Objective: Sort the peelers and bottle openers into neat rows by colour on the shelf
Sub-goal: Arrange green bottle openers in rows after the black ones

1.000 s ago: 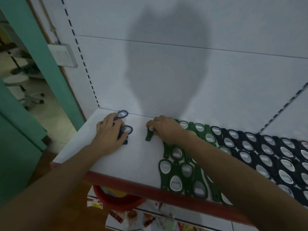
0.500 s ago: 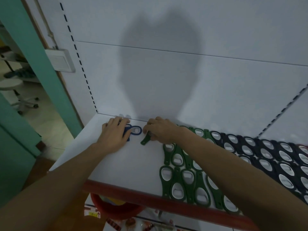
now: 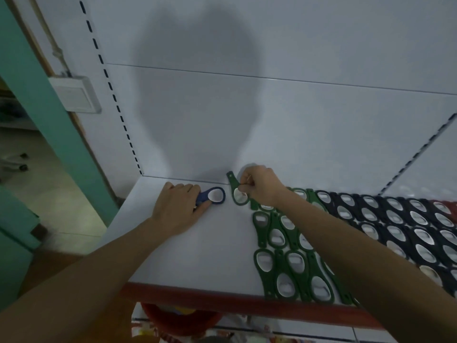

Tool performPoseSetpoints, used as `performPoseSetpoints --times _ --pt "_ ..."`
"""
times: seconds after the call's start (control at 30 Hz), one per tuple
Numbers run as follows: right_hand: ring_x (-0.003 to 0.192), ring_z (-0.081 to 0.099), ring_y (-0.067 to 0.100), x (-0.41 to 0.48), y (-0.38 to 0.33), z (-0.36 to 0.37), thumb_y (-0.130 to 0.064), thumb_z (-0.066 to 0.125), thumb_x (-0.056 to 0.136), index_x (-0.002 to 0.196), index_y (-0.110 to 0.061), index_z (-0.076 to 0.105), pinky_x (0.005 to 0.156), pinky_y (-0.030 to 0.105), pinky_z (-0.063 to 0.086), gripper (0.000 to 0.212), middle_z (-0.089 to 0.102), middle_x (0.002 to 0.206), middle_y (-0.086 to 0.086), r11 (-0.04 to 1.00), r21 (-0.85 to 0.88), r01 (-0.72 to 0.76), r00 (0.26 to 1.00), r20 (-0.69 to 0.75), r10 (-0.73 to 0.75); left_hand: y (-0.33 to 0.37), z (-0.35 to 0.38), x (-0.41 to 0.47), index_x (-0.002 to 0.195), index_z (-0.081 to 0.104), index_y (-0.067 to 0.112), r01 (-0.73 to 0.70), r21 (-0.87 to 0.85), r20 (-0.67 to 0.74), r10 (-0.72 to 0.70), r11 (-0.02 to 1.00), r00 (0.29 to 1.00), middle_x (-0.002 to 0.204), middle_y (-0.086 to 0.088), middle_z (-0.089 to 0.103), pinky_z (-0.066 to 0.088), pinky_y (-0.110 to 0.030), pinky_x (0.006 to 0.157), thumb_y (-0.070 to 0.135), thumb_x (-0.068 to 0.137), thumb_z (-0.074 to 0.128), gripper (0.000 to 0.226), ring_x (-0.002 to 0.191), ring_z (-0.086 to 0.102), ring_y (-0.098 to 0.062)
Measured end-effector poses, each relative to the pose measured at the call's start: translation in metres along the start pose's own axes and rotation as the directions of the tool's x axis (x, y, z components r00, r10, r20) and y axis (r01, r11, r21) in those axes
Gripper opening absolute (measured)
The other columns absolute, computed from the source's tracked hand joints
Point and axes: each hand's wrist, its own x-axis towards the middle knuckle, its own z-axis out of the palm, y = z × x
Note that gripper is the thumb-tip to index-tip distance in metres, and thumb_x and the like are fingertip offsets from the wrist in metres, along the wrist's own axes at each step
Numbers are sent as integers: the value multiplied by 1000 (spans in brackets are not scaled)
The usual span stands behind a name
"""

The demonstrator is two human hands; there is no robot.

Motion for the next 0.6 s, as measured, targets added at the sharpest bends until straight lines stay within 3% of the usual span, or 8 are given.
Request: performPoseSetpoints --times 0.13,0.2,0.27,0.33,0.4,0.43,0.5,0.6 --pt "66 51 7 -6 0 17 -13 76 89 86 -8 68 57 4 37 10 55 77 -8 994 15 -109 990 -87 110 -4 4 6 80 48 19 -75 -164 -55 67 984 996 60 4 60 30 -28 52 57 96 37 43 45 53 -22" --pt "64 52 7 -9 1 22 -15 74 90 82 -13 64 55 7 36 13 55 73 -7 988 7 -155 975 -164 154 -5 5 10 85 54 15 -86 -173 -54 78 981 996 56 1 61 30 -25 46 58 96 36 48 41 53 -23" --pt "70 58 16 -14 -1 26 -14 69 92 83 -15 61 63 20 43 12 58 78 -2 987 -10 -163 965 -211 157 -6 9 14 94 57 15 -74 -190 -54 65 979 996 59 0 63 37 -27 44 62 95 32 53 44 56 -24" --pt "79 57 14 -19 -2 28 -4 65 90 93 -13 67 73 26 50 10 60 91 -2 999 -16 -44 976 -216 40 -8 13 19 95 54 19 -37 -259 -28 31 965 999 63 1 64 44 -31 46 65 94 26 53 49 57 -23" --pt "89 49 5 -25 -1 29 6 64 82 111 -9 71 83 13 45 34 61 107 -3 994 -32 103 979 -174 -107 -9 15 21 91 51 22 -27 -321 -15 24 947 1000 65 2 64 43 -32 48 65 94 25 50 51 57 -23" --pt "91 49 3 -27 -1 30 5 64 80 119 -11 69 84 8 41 43 59 114 -5 990 17 139 980 -144 -135 -9 14 21 91 52 22 -31 -334 -12 29 942 1000 66 2 64 43 -32 49 64 95 27 49 53 58 -23" --pt "87 60 13 -32 -10 29 -3 66 85 127 -23 63 81 16 49 46 64 121 -6 961 272 51 996 -89 -28 -9 14 21 95 54 22 -48 -354 2 52 934 999 71 3 66 44 -32 52 60 98 36 43 58 61 -23" --pt "75 67 21 -32 -24 38 -13 71 92 118 -28 60 69 32 57 31 74 99 4 839 543 -29 988 -109 105 -4 12 21 102 56 23 -74 -420 33 97 905 995 78 5 70 47 -34 56 62 97 36 44 64 64 -21"
